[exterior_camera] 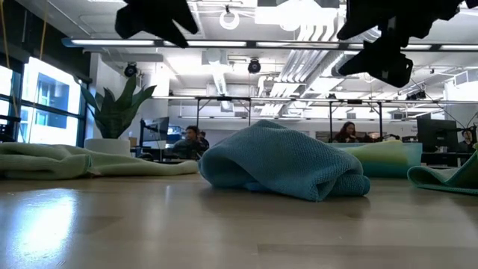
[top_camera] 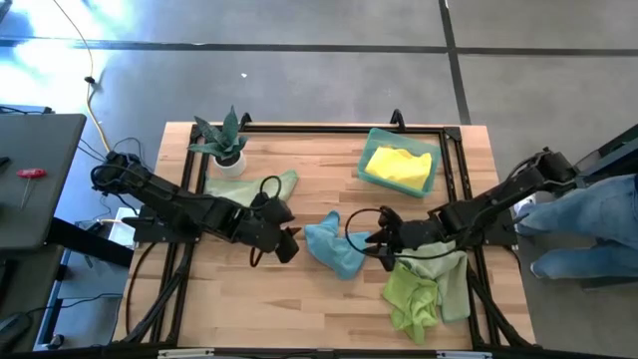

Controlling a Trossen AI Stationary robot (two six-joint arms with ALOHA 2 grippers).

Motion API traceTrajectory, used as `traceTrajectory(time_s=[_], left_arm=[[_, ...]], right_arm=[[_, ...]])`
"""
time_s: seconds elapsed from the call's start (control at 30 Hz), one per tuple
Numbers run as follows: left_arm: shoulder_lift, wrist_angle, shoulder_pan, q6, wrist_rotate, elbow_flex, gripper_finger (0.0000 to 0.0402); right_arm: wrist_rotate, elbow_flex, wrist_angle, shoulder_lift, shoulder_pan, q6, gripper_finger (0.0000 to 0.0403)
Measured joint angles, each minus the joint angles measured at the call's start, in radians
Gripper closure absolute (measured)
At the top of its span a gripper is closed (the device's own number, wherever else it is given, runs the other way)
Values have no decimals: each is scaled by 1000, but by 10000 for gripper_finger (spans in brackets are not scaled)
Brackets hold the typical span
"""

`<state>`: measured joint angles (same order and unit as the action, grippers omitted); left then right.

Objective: Fold microfiber towels
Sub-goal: Fold the blue microfiber cloth

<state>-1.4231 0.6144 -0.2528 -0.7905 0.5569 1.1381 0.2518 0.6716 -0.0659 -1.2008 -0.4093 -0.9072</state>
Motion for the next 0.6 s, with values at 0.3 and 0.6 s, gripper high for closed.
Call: traceTrajectory(time_s=[0.3,0.6], left_arm=[[-91,-115,-12,183,16,-1,241],[-199,-317,-50,262,2,-1,240]], right_arm=[[82,1,13,-105,-64,38,190],[79,2,-142,-190,-13,-2,190]])
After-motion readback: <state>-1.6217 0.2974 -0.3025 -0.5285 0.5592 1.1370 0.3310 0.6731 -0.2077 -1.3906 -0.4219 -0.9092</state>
